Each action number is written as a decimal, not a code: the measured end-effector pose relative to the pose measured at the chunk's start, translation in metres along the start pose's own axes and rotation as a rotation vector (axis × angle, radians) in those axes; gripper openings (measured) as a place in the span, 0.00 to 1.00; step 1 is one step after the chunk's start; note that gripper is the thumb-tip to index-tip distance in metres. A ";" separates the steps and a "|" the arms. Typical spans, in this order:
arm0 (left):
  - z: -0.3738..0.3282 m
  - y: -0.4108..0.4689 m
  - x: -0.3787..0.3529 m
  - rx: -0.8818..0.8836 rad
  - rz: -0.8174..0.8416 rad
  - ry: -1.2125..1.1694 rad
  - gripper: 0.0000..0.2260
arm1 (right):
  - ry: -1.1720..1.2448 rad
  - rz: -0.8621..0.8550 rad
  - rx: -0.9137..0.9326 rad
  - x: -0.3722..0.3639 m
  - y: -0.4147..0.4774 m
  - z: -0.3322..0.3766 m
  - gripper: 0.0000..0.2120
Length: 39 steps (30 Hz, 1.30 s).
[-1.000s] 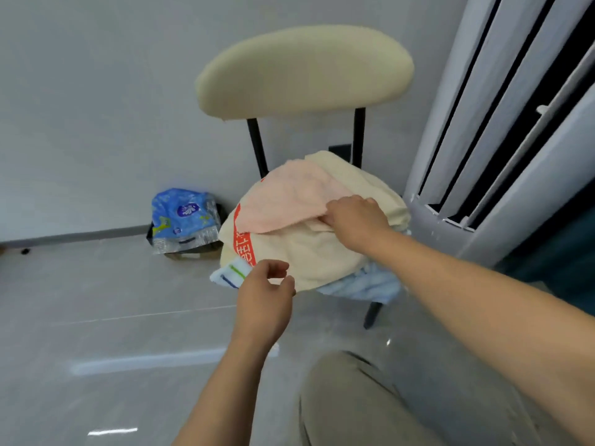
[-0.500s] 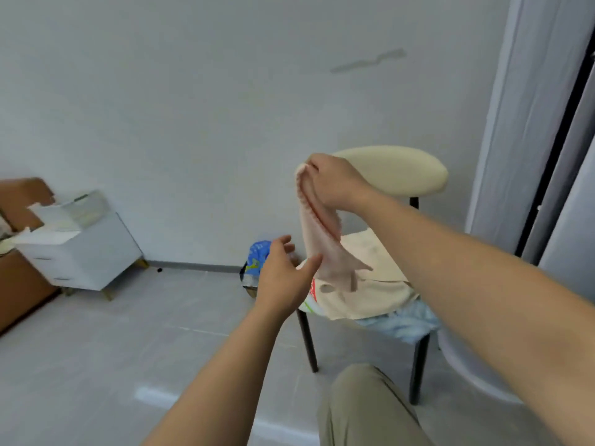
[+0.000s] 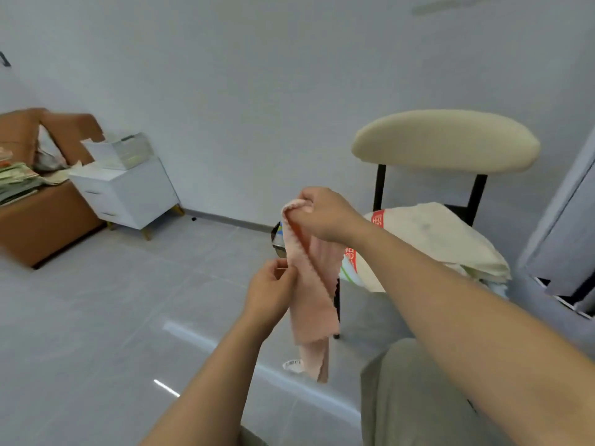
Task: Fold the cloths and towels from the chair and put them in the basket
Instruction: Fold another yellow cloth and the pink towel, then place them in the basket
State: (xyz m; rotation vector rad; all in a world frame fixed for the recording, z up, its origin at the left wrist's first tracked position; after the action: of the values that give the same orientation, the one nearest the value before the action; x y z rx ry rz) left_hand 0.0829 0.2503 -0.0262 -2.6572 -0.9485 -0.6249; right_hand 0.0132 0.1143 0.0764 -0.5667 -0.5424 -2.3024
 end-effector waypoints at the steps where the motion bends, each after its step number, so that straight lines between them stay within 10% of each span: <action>1: 0.016 0.007 0.000 0.029 0.006 0.003 0.09 | -0.009 -0.003 -0.031 -0.011 0.002 -0.015 0.10; 10: 0.148 0.081 -0.011 0.254 -0.059 0.059 0.10 | 0.057 0.004 -0.267 -0.113 0.020 -0.155 0.19; 16: 0.167 0.129 -0.025 0.117 0.281 0.460 0.26 | 0.009 0.041 -0.370 -0.150 0.041 -0.219 0.21; 22: 0.190 0.153 -0.007 0.193 0.292 0.767 0.09 | 0.138 -0.006 -0.400 -0.154 0.059 -0.240 0.15; 39: 0.189 0.140 -0.004 0.476 0.076 -0.341 0.10 | 0.052 0.611 -0.635 -0.190 0.021 -0.262 0.22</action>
State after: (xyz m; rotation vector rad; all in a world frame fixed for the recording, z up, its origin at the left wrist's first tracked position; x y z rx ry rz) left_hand 0.2292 0.2123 -0.2066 -2.3812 -0.9323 0.0781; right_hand 0.0903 0.0626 -0.2344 -0.8266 0.3773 -1.8496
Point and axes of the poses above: each hand's wrist, its own y-axis towards the middle knuckle, its own x-axis out of the back of the hand, z = x × y, the point moved 7 cm from there along y, towards the middle knuckle, and after that the axes turned 10 degrees about y, right-handed, at the moved point
